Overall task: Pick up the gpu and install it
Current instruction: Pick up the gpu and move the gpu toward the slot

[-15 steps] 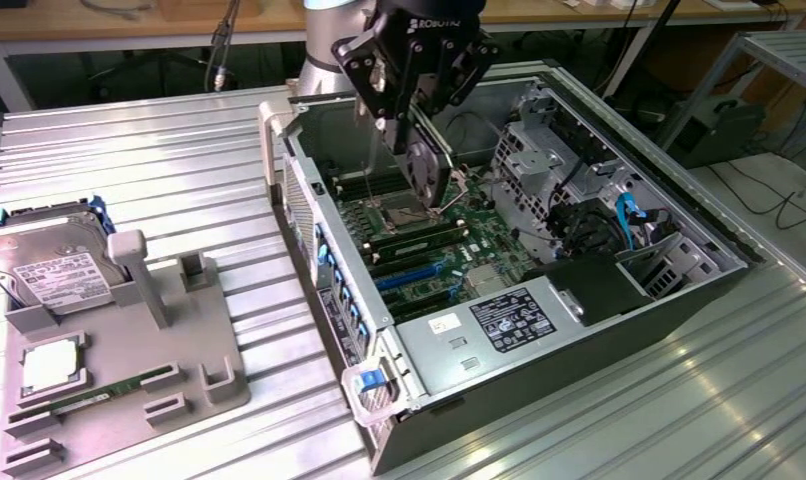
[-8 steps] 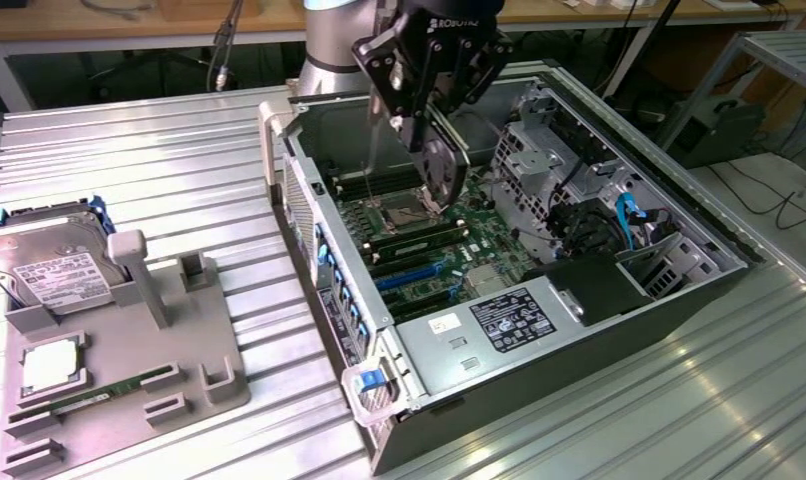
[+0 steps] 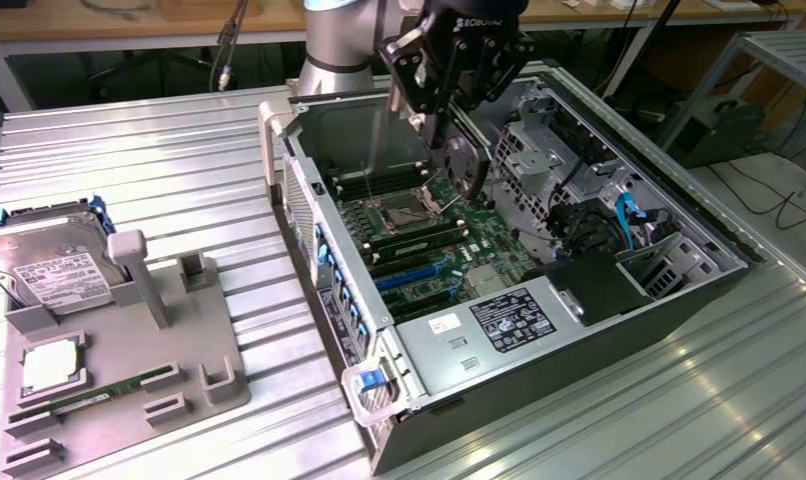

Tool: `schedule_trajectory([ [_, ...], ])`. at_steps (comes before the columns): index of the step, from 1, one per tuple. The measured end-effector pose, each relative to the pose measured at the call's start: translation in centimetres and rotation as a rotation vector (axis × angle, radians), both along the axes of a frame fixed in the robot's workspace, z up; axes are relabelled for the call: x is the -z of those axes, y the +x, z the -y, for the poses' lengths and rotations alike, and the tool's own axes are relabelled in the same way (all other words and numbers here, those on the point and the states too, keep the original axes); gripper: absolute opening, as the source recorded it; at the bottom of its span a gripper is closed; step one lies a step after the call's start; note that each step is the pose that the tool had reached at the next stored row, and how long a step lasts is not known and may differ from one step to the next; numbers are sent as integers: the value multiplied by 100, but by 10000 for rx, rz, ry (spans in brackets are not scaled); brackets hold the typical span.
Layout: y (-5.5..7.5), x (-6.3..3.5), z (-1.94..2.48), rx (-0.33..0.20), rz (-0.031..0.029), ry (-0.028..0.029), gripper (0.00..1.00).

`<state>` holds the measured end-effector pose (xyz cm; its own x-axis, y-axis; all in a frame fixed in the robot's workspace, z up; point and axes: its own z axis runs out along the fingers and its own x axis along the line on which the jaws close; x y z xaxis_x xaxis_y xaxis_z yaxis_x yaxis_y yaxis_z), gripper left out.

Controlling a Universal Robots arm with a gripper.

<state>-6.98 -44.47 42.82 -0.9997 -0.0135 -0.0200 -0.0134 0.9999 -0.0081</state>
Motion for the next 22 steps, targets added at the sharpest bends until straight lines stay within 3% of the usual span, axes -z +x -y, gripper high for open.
schedule_trajectory([
  [22,512,8,0,1,0,0,28],
])
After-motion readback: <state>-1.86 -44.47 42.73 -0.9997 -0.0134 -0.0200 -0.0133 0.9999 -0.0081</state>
